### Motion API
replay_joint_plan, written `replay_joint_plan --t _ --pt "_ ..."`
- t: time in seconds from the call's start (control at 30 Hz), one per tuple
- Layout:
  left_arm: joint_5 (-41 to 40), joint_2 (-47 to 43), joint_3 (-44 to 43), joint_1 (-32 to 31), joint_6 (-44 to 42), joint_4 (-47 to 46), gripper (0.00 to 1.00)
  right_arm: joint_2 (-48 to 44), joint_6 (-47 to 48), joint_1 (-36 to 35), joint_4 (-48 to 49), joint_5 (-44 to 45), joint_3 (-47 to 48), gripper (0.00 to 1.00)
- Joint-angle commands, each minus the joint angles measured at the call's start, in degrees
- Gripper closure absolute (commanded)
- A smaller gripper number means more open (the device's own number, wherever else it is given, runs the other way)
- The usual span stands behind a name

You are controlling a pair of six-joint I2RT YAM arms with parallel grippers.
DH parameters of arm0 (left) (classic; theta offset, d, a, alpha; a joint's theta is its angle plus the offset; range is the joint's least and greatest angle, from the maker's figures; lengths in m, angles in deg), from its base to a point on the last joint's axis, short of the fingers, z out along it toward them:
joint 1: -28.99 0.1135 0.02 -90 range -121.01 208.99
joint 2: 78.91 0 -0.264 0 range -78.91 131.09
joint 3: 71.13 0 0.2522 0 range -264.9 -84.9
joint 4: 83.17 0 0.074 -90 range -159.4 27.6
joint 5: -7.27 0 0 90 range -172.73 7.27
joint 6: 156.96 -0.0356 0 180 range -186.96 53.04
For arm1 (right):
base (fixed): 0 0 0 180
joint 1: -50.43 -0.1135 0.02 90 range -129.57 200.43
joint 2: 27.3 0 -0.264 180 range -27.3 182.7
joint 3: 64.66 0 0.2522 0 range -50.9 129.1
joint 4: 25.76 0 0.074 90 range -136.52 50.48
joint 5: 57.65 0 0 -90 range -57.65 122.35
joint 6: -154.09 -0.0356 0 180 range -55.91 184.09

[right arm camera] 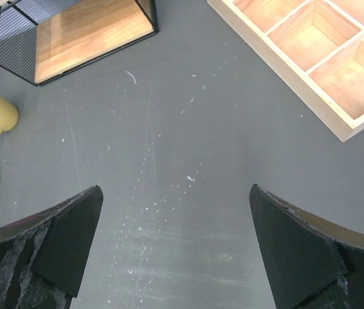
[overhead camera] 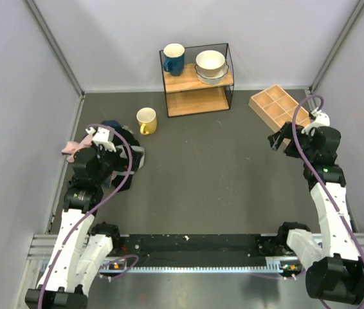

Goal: Roll the underwear
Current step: Pick up the underwear from the center of the board.

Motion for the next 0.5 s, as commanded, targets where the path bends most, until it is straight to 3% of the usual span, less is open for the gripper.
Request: replay_joint_plan --t 0.0,0.13,0.23,0.37,0.47 --pt "-2.83 -0.14 -2.03 -0.19 -1.25 -0.59 0.06 -0.89 -1.41 0.52 1.03 -0.21 3.44 0.01" --pt "-6.43 0.21 -2.04 -0.1 -1.25 0.46 0.06 -0.54 0.86 0.6 1.12 -6.95 4.4 0.01" --pt "-9.33 0.56 -2.12 -0.1 -0.99 0.91 0.05 0.25 7.09 0.08 1.47 -17.04 5.71 0.01" --pt "-12.23 1.18 -3.96 -0.1 -0.2 4.05 0.05 0.61 18.42 -5.88 -2.48 -19.63 7.39 0.01" --pt "-15.04 2.05 -7.12 -0.1 -0.28 7.22 0.04 0.43 24.83 -6.6 -3.01 -27.08 5.03 0.01"
